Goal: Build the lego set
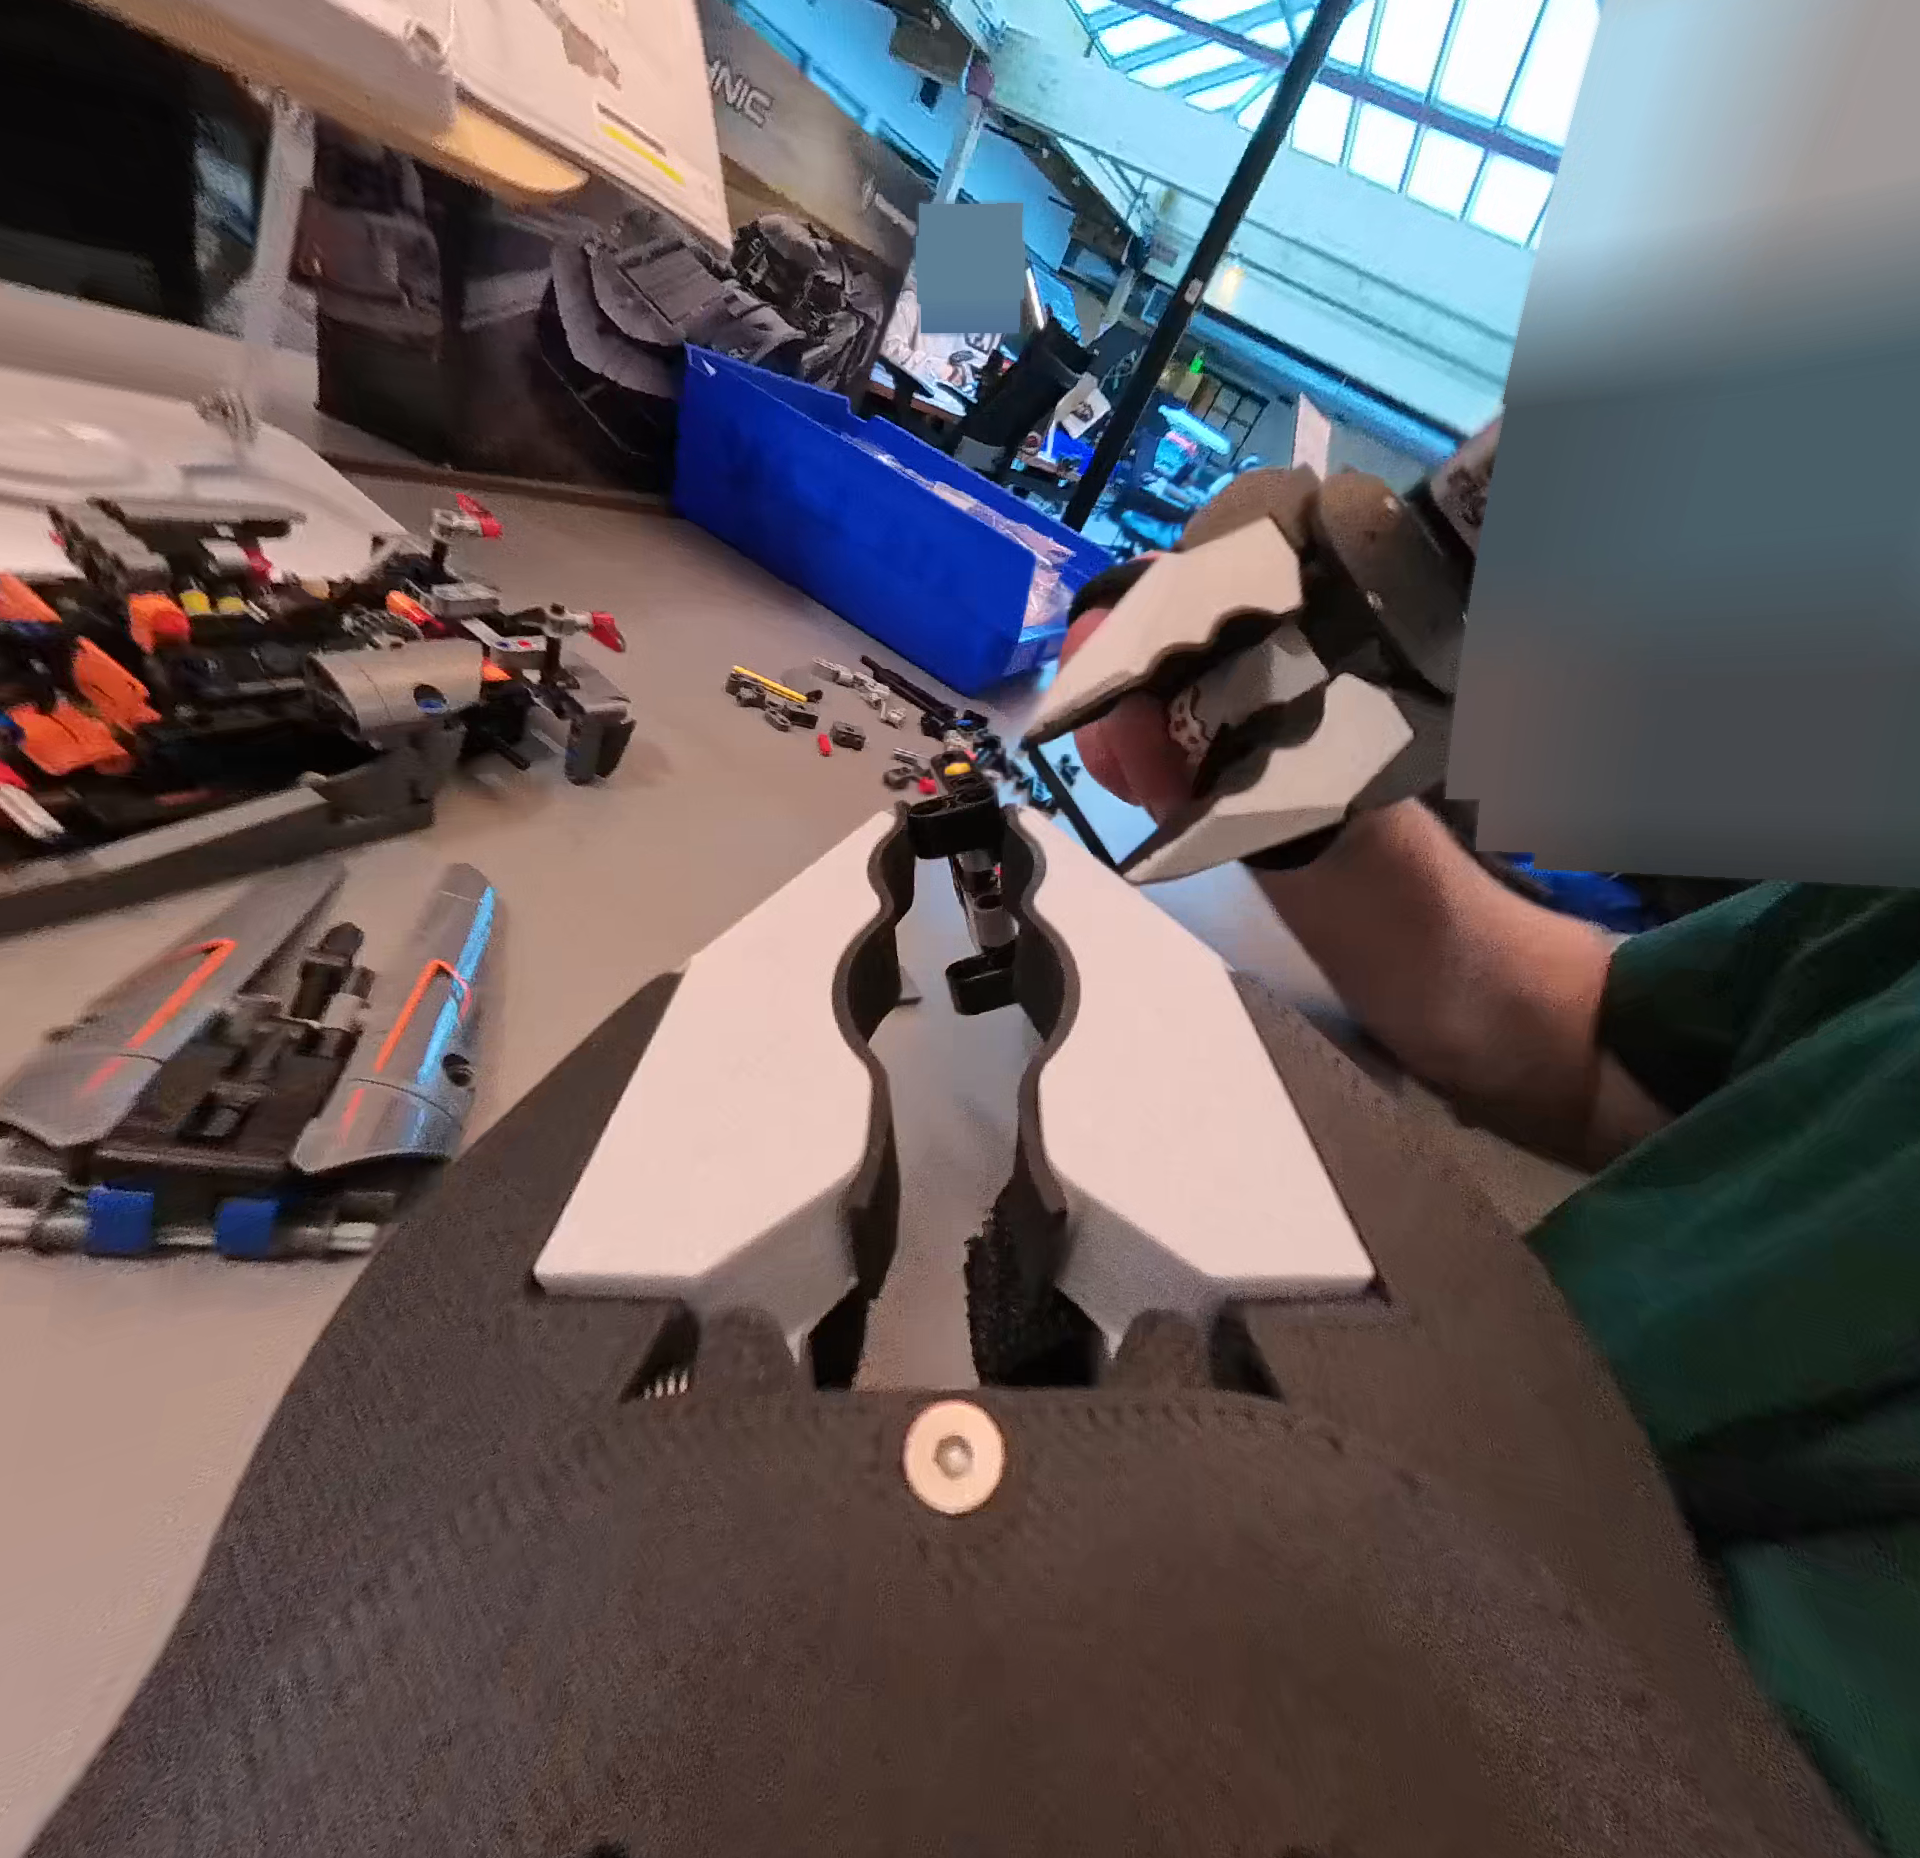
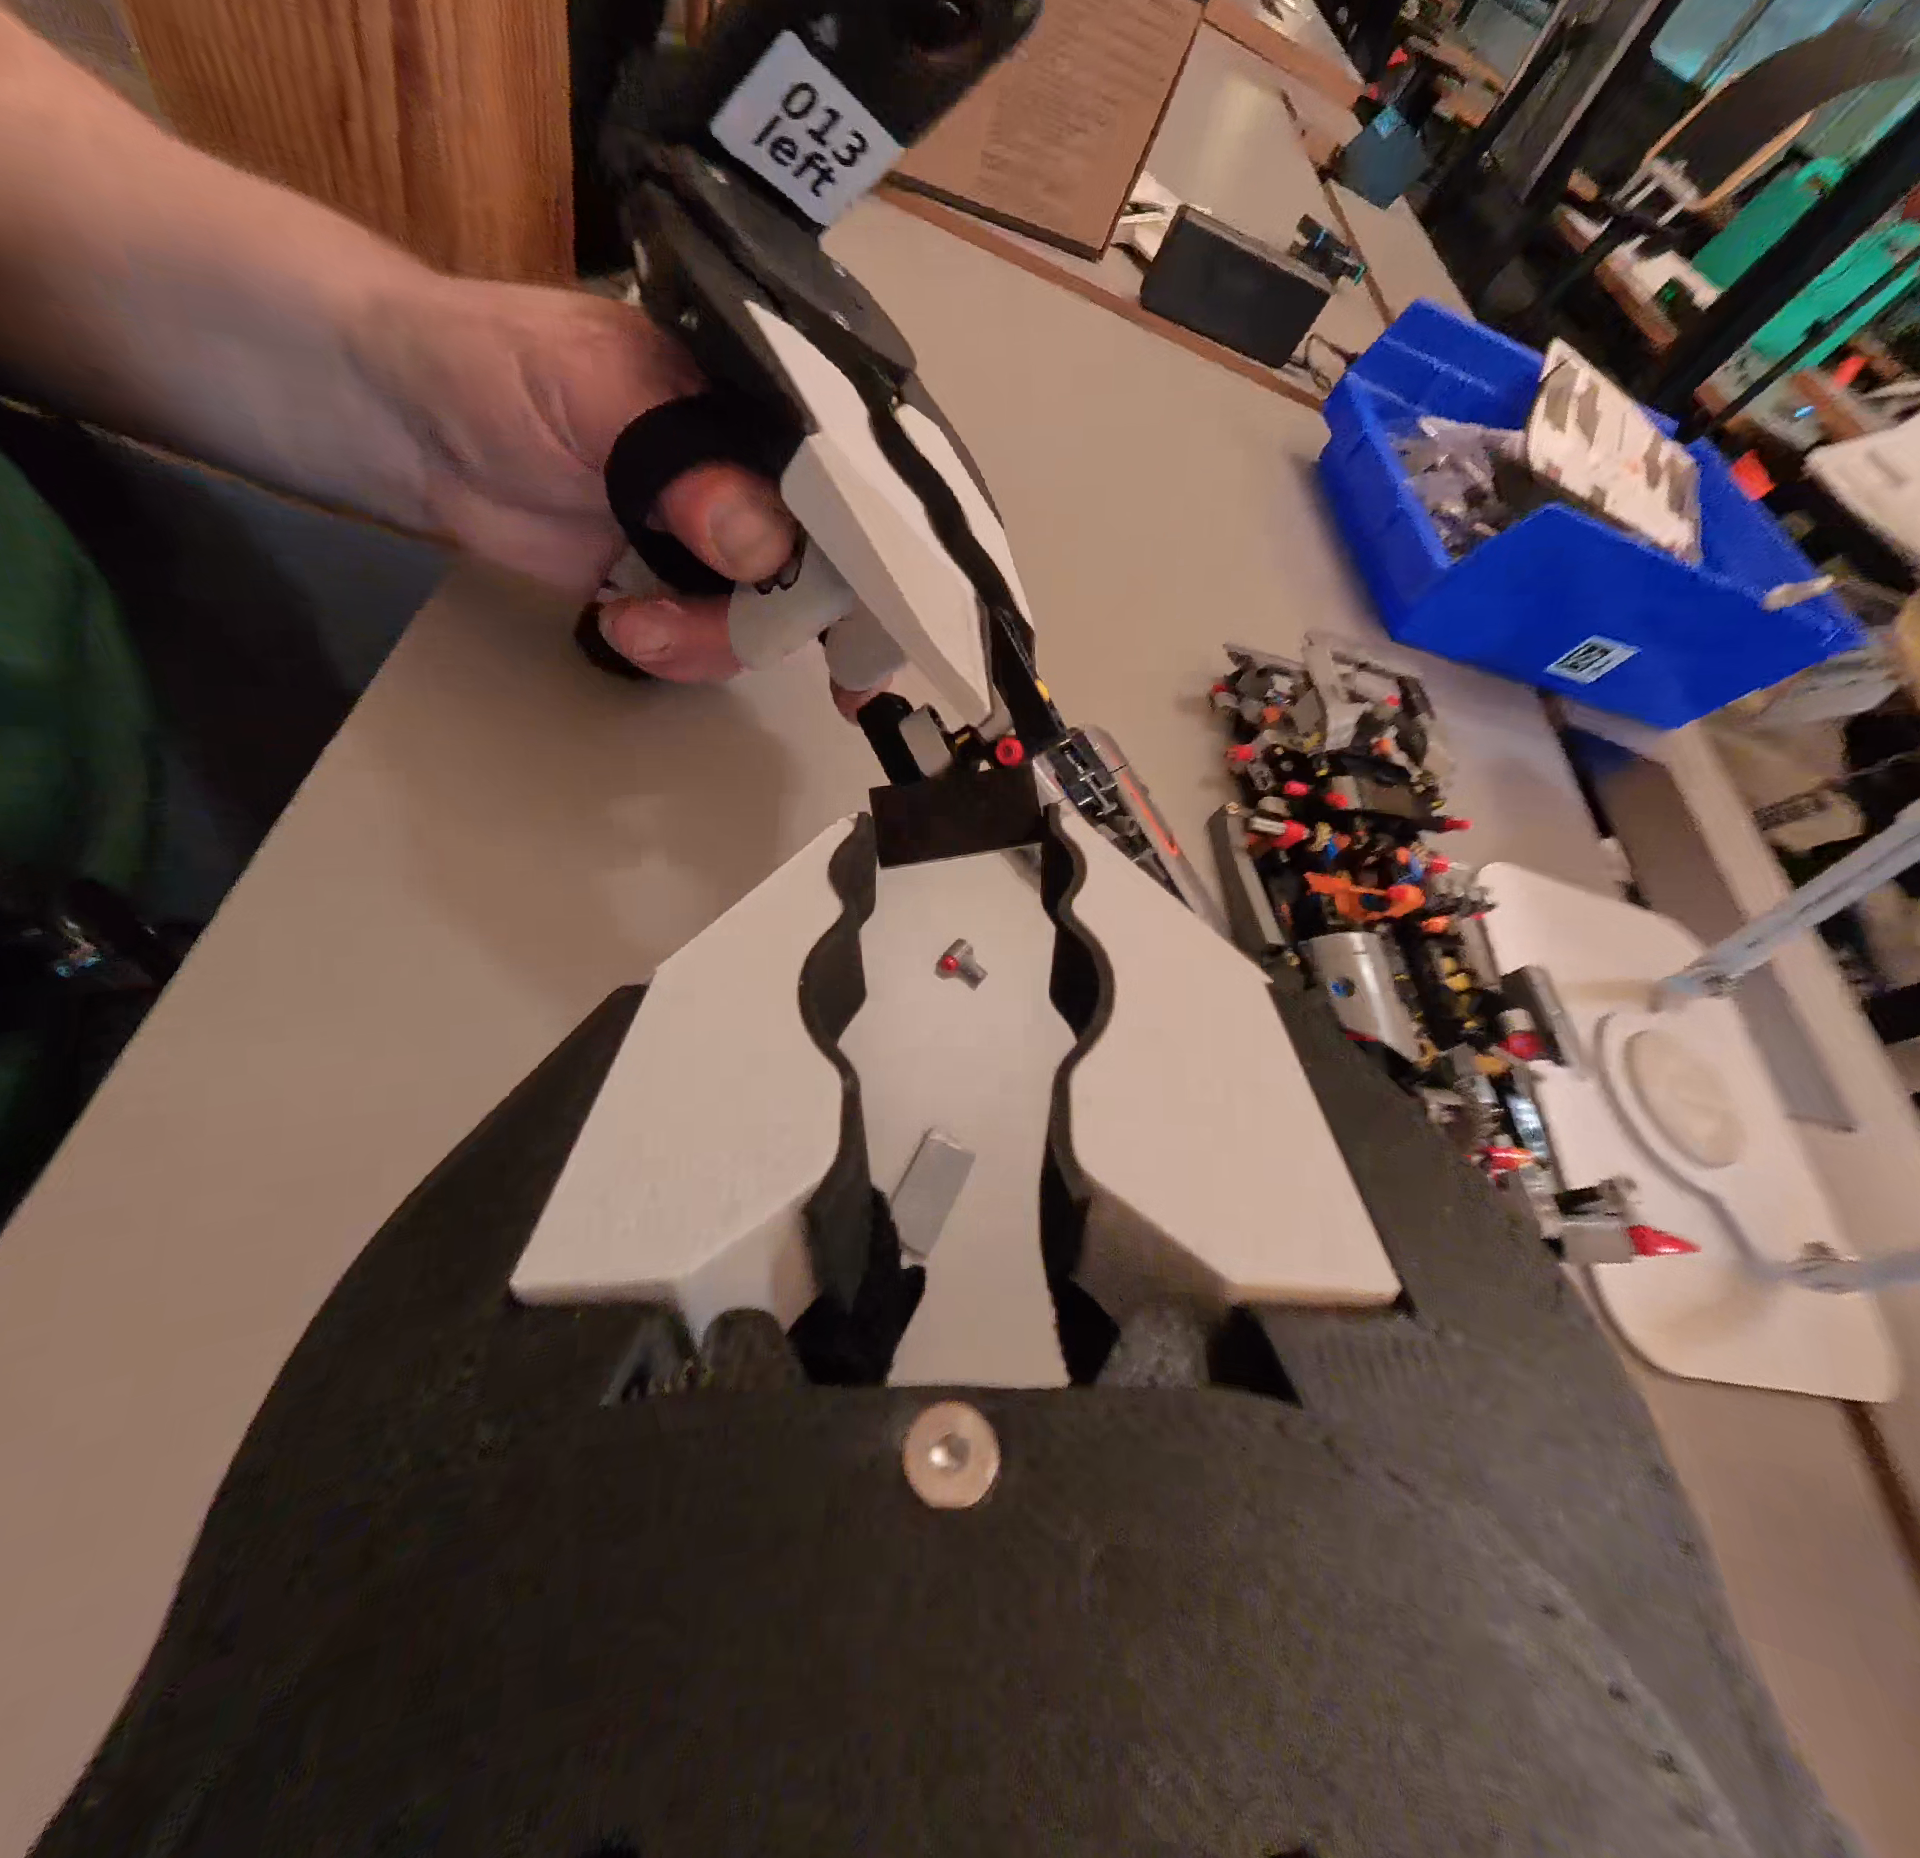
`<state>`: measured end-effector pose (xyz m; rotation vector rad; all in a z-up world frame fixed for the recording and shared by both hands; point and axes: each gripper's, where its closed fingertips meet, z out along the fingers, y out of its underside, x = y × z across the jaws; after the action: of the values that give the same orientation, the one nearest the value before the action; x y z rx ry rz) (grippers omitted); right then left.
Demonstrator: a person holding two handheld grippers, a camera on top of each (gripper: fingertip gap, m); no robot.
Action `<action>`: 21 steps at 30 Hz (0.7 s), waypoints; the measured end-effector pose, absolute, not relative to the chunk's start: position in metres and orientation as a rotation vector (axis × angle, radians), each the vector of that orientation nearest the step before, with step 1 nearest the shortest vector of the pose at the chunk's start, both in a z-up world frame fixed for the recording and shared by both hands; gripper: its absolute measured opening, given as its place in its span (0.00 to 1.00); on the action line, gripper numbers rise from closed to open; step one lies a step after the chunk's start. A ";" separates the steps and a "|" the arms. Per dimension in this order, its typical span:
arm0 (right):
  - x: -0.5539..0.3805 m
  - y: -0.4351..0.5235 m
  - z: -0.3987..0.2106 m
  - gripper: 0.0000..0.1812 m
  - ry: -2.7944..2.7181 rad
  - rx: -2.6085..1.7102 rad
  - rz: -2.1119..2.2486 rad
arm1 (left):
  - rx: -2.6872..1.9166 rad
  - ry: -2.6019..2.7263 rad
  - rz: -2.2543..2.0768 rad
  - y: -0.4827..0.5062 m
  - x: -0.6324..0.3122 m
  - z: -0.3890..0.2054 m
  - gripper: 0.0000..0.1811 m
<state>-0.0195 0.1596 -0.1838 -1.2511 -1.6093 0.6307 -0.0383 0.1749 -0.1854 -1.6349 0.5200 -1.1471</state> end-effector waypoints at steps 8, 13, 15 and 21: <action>-0.023 0.163 -0.191 0.17 -1.655 -1.174 0.399 | -1.629 0.419 -1.390 0.173 -0.029 -0.183 0.08; -0.023 0.165 -0.198 0.17 -1.683 -1.167 0.327 | -1.640 0.429 -1.386 0.173 -0.026 -0.182 0.07; -0.023 0.166 -0.200 0.17 -1.689 -1.165 0.301 | -1.642 0.449 -1.363 0.172 -0.024 -0.182 0.07; -0.019 0.169 -0.196 0.16 -1.629 -1.228 0.446 | -1.646 0.401 -1.273 0.181 -0.030 -0.182 0.07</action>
<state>-0.0192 0.1691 -0.1956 -1.2278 -1.6286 0.4458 -0.0296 0.1808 -0.1821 -1.6459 0.4005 -1.2735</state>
